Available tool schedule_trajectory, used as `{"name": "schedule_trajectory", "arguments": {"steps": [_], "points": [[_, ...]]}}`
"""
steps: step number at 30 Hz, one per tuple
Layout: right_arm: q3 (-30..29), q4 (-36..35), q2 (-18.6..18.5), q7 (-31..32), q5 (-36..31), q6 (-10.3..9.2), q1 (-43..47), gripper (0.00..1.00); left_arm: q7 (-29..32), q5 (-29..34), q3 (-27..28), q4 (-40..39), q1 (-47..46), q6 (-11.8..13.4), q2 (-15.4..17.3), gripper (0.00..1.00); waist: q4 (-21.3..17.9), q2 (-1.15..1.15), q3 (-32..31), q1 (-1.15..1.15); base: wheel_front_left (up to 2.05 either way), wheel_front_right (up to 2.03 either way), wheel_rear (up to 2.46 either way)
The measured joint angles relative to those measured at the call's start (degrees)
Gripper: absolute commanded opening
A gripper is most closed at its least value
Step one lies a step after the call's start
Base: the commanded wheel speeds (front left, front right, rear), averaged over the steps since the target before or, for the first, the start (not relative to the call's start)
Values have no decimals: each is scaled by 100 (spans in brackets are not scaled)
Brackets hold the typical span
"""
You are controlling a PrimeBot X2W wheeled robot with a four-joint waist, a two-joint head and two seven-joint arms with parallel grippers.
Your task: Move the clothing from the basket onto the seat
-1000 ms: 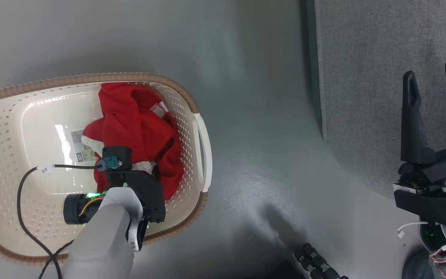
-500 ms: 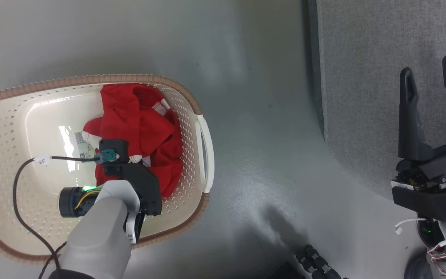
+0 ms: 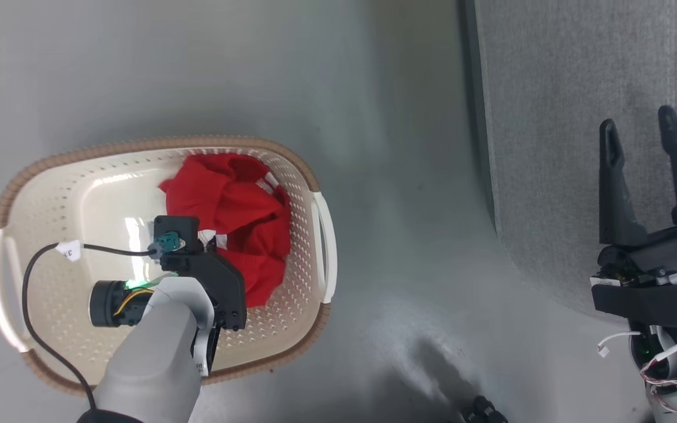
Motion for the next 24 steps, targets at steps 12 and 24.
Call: {"name": "schedule_trajectory", "arguments": {"steps": [12, 24], "points": [[123, 709, -2, -24, 3, 30, -7, 100, -630, -108, -196, -179, 428, -178, -14, 0, 265, 0, -767, 0, 0, 0, 0], [134, 1308, -86, -29, 102, 64, 186, 100, -1040, -357, -158, -438, 898, -224, -33, 0, 568, 0, -1753, -1, 0, 0, 0]]}}
